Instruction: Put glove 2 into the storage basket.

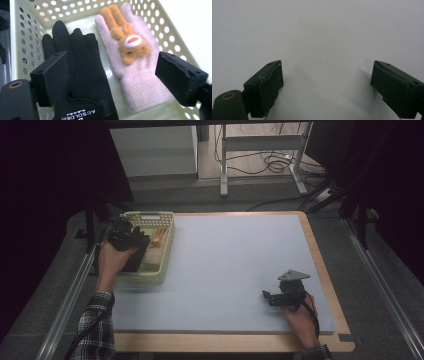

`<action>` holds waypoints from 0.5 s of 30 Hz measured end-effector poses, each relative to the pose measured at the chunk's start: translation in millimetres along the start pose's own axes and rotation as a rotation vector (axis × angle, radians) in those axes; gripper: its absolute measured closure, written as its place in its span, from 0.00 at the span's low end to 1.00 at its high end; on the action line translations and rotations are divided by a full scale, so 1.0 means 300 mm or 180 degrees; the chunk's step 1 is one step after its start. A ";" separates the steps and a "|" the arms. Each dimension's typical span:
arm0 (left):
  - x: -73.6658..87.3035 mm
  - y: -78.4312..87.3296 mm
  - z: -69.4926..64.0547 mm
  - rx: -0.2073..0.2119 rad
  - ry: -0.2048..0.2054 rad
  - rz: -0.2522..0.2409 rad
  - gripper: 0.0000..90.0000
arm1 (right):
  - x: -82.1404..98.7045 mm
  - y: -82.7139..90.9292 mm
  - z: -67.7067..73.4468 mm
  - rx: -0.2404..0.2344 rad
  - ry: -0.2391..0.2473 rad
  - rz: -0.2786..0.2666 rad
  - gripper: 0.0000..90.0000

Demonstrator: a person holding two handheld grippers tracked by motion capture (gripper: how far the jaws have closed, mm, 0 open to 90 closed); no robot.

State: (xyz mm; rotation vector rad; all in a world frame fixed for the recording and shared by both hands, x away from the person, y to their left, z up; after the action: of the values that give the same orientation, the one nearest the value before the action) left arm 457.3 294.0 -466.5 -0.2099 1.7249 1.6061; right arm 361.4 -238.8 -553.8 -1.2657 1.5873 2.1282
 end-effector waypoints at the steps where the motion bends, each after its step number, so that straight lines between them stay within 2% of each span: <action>1: 0.000 0.003 -0.002 0.0017 0.0003 -0.0007 0.14 | 0.000 0.000 0.000 0.0001 -0.0001 0.0000 0.12; 15: 0.021 0.031 -0.034 0.0126 -0.0047 -0.0196 0.11 | 0.000 0.000 0.000 0.0001 -0.0002 0.0001 0.12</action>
State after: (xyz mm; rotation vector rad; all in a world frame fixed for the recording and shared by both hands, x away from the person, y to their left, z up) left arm 443.2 288.8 -463.8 -0.2291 1.7210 1.5241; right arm 361.4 -238.8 -553.8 -1.2648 1.5877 2.1282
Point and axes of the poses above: each handheld gripper's, and its own axes: y roughly backward along the jaws, x roughly out of its underside, z roughly to its left, the point moved 3 cm from there along -y, roughly forward along the jaws, and after that the axes turned 9 degrees about -y, right-handed, at the moved point
